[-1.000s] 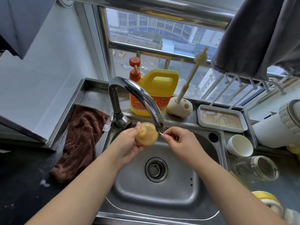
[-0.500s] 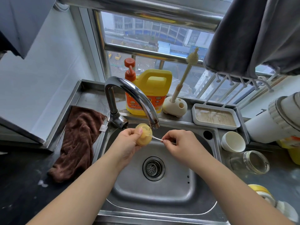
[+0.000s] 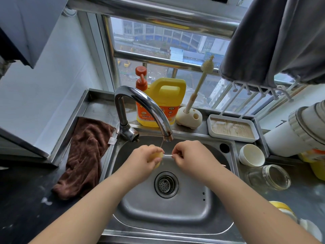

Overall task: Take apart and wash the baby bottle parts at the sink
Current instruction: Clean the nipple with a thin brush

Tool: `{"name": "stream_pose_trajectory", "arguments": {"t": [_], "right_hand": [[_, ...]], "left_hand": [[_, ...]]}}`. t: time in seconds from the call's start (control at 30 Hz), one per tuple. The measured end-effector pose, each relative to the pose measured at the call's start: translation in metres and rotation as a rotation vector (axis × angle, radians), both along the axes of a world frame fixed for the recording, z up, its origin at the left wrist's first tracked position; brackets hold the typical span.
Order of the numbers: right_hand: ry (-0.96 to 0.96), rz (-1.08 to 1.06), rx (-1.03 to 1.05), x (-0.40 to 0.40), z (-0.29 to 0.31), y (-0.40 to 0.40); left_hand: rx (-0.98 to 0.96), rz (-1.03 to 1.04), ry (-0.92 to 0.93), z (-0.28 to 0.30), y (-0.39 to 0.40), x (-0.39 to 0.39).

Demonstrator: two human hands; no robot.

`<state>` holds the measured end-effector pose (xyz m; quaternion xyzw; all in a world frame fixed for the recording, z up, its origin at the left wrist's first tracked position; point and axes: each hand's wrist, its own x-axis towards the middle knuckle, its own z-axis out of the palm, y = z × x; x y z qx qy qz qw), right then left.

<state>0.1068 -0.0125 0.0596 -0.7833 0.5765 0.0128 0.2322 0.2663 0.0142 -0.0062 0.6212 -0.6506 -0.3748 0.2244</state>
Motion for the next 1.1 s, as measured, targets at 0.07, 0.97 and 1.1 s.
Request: {"name": "stream_pose_trajectory", "arguments": {"t": [0.07,0.97,1.1], "right_hand": [[0.025,0.045,-0.038,0.008,-0.005,0.001],[-0.236,-0.003,0.004,0.005,-0.014,-0.019],[-0.263,-0.035,0.061,-0.008,-0.009,-0.023]], "left_hand": [[-0.06,-0.012,-0.007,0.006,-0.002,-0.004],[-0.193,-0.018,0.046,0.012,-0.018,0.009],[-0.154,0.038,0.077,0.01,-0.017,0.015]]}}
